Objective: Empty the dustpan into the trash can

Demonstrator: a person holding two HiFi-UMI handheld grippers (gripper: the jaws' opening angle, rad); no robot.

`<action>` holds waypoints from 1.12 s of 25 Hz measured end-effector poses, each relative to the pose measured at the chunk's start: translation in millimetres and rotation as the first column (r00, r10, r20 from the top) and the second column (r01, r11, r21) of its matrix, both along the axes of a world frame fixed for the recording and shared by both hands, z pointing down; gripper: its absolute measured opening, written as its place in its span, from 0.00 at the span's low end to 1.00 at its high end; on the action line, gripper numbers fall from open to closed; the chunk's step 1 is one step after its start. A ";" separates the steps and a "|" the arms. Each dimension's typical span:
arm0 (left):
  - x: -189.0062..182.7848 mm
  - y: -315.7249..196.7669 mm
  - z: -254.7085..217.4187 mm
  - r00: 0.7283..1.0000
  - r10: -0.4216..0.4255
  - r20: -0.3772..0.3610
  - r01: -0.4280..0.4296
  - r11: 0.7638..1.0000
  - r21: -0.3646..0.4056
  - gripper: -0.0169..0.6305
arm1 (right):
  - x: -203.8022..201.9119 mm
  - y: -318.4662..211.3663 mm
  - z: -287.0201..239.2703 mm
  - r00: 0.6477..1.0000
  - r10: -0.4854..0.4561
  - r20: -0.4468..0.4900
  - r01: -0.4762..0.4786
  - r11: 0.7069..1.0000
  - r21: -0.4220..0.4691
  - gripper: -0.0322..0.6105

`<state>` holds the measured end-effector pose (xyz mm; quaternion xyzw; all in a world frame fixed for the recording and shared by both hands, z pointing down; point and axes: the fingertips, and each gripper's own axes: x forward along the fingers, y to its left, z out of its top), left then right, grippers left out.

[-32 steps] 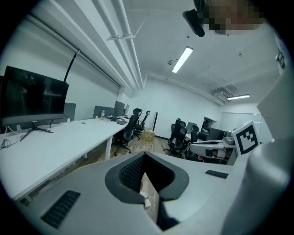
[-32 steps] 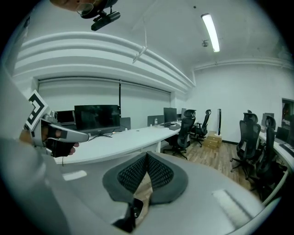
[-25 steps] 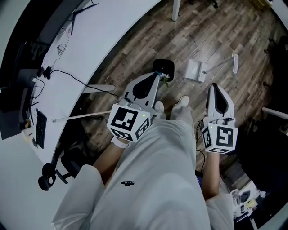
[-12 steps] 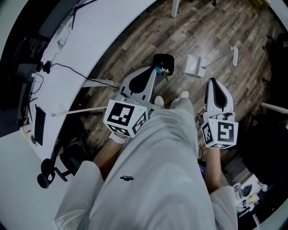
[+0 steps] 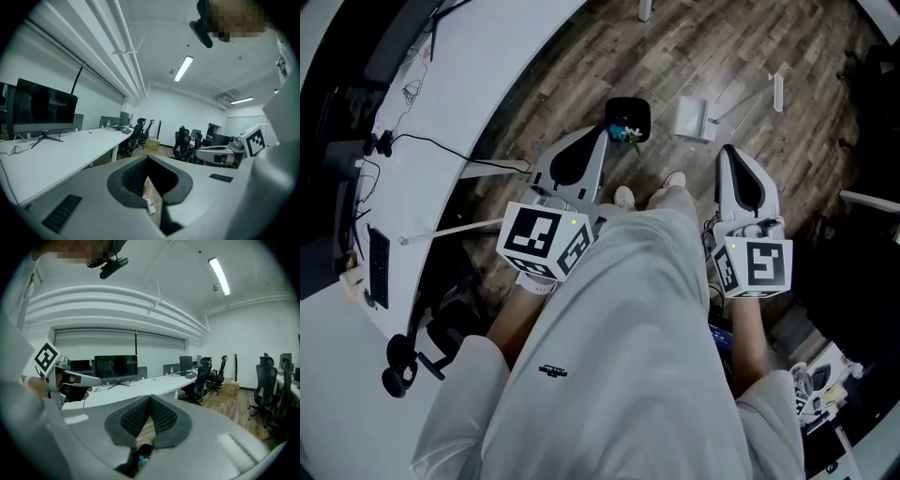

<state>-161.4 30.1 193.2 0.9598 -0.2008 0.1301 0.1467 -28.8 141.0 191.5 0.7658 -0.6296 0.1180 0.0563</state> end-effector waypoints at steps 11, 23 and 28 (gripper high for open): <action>-1.0 7.2 2.3 1.000 0.005 -0.003 -0.005 1.000 -0.018 0.04 | -7.9 0.1 1.8 1.000 -0.020 0.011 0.020 1.000 0.006 0.07; 7.2 4.0 0.7 1.000 0.020 -0.012 -0.020 1.000 -0.020 0.04 | -9.3 -7.8 2.8 1.000 -0.010 0.006 0.010 1.000 -0.002 0.07; 8.9 0.8 1.9 1.000 0.020 -0.014 -0.020 0.999 -0.026 0.04 | -8.5 -8.8 4.6 1.000 -0.012 0.003 0.012 1.000 -0.014 0.07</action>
